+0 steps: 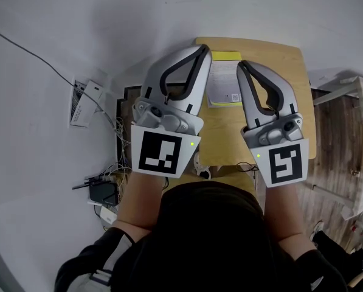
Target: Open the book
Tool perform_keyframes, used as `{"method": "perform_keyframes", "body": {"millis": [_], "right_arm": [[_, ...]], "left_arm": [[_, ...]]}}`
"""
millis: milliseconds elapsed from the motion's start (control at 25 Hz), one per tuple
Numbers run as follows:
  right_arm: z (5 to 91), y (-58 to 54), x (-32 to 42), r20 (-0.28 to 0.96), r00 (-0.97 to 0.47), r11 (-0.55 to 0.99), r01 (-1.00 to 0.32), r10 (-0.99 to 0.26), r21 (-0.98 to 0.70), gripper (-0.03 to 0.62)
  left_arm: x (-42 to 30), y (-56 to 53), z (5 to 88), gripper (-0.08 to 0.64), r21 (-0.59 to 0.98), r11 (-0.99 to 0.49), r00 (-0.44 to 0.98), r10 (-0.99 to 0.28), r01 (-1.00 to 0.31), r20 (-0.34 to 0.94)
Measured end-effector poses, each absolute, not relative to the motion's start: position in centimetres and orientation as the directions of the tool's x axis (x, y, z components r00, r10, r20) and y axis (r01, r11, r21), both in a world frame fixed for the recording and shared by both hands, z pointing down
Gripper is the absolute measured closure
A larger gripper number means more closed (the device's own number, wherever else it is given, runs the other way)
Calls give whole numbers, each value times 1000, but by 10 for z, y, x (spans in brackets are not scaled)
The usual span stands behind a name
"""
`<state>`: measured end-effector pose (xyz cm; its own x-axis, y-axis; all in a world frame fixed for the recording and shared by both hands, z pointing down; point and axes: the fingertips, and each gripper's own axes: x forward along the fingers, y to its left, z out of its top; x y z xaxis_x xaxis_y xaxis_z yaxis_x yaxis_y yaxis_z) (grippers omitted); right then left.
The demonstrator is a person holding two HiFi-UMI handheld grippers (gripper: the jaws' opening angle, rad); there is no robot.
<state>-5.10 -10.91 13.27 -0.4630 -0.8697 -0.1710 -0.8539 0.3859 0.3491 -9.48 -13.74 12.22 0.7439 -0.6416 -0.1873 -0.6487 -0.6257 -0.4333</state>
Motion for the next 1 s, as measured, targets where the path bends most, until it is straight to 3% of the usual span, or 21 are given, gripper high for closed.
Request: {"method": "perform_keyframes", "body": {"millis": [1000], "right_arm": [[154, -151, -11, -128, -528, 474, -827, -839, 303, 563]], "left_arm": [[-57, -172, 153, 549, -395, -624, 705, -704, -674, -91]]}}
